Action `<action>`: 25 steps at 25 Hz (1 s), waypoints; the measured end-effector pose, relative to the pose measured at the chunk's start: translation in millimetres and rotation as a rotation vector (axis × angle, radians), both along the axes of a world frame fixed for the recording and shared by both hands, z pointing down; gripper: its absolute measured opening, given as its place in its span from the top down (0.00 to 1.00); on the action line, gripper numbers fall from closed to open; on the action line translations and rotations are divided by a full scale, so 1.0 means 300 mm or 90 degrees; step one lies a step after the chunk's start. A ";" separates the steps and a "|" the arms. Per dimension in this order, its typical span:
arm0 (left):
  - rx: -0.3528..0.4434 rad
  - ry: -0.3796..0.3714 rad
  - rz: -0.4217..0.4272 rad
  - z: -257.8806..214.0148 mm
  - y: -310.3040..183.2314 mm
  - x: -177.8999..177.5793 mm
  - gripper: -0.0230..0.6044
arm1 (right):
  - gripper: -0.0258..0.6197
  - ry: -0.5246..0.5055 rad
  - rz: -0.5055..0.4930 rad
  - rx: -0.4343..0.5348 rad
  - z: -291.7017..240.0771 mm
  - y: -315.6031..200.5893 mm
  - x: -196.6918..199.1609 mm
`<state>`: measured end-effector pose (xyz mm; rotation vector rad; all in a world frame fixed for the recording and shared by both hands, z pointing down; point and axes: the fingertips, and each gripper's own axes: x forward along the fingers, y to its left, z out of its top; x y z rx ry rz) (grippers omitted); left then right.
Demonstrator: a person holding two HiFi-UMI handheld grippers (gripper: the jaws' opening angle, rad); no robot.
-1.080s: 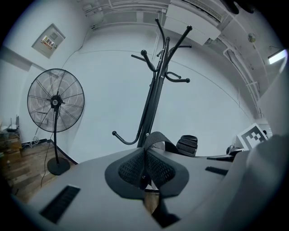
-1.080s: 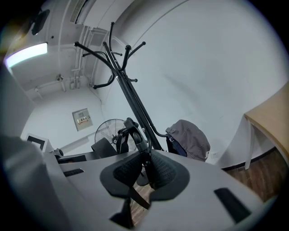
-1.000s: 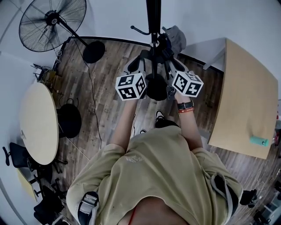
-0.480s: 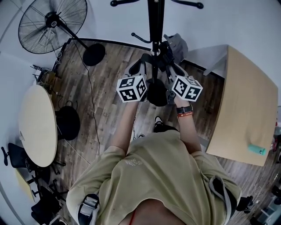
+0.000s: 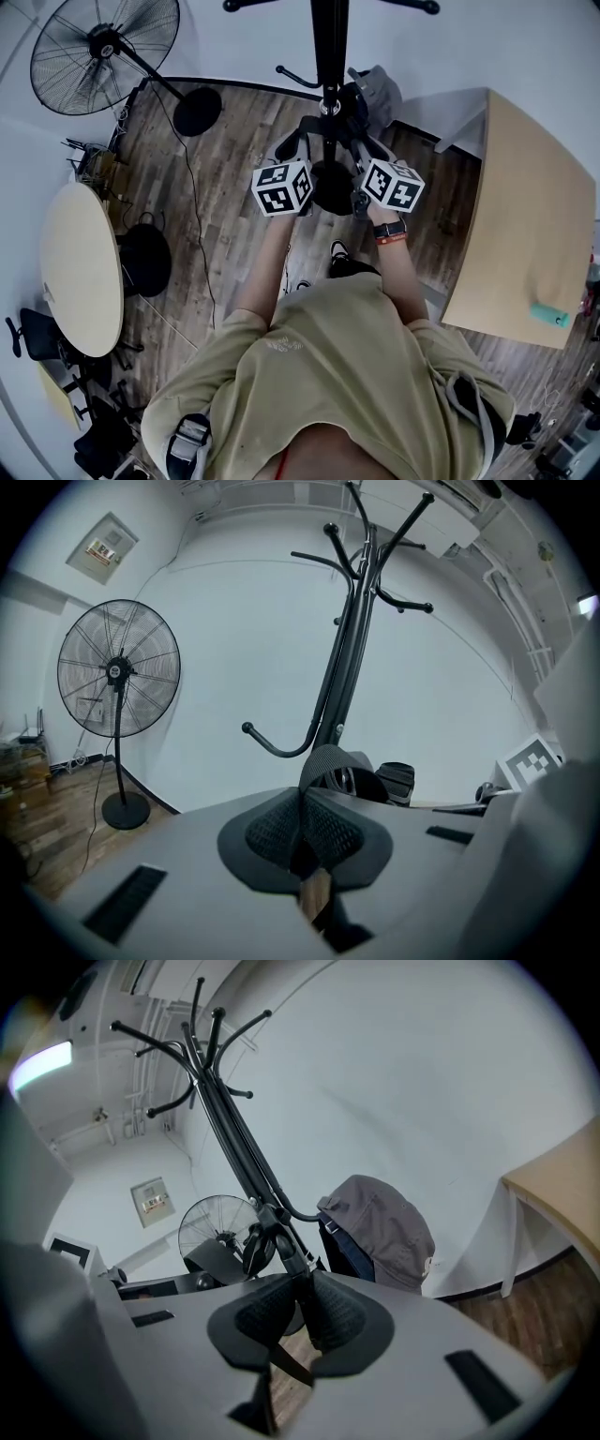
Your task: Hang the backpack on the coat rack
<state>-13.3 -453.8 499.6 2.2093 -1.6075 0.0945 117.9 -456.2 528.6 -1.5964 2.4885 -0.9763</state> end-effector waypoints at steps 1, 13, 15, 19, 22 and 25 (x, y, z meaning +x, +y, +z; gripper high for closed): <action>-0.006 -0.003 0.000 0.014 0.001 -0.003 0.92 | 0.86 0.003 -0.001 -0.006 0.015 0.004 -0.005; -0.077 -0.012 0.003 0.193 0.044 -0.016 0.92 | 0.86 0.036 0.015 -0.065 0.192 0.062 0.008; -0.090 -0.011 0.006 0.222 0.052 -0.012 0.92 | 0.86 0.045 0.010 -0.076 0.219 0.075 0.006; -0.105 -0.013 0.031 0.270 0.060 0.004 0.92 | 0.86 0.066 -0.010 -0.080 0.258 0.085 -0.022; -0.113 -0.014 0.057 0.296 0.074 0.031 0.92 | 0.86 0.073 -0.027 -0.081 0.279 0.098 -0.050; -0.121 -0.010 0.089 0.319 0.089 0.063 0.92 | 0.86 0.076 -0.040 -0.081 0.293 0.109 -0.073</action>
